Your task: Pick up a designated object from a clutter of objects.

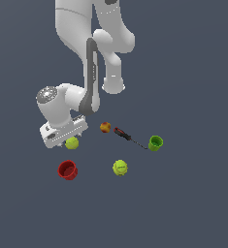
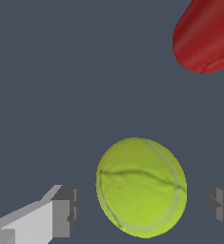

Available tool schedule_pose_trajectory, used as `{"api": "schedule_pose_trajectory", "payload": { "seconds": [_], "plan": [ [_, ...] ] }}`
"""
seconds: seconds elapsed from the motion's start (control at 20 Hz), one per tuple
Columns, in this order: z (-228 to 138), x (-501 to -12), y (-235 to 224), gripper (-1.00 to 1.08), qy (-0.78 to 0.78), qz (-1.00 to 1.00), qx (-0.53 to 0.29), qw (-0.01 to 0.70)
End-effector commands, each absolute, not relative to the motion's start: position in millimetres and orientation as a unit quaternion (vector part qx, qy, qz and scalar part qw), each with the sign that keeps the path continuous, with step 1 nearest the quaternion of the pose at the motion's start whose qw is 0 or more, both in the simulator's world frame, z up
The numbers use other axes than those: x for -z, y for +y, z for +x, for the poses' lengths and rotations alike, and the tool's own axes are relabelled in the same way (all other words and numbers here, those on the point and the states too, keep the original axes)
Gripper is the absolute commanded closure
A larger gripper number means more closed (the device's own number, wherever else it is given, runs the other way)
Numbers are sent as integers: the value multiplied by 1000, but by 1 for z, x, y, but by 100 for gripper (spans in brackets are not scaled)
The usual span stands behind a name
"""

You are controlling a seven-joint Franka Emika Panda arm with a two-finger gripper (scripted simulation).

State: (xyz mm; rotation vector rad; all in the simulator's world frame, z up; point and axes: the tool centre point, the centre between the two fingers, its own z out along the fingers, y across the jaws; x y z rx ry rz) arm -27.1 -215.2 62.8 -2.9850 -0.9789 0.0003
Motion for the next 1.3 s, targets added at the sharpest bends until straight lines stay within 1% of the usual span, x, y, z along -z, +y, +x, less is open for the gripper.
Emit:
{"api": "schedule_pose_trajectory", "payload": {
  "seconds": [0.0, 0.3, 0.35, 0.95, 1.25],
  "plan": [
    [-27, -51, -215, -92, -312, -950, 0, 0],
    [-27, -41, -215, -92, -313, -950, 0, 0],
    [-27, -41, -215, 108, -313, -950, 0, 0],
    [-27, -43, -216, 108, -312, -950, 1, -1],
    [-30, -56, -214, 108, -312, -950, 1, -1]
  ]
}}
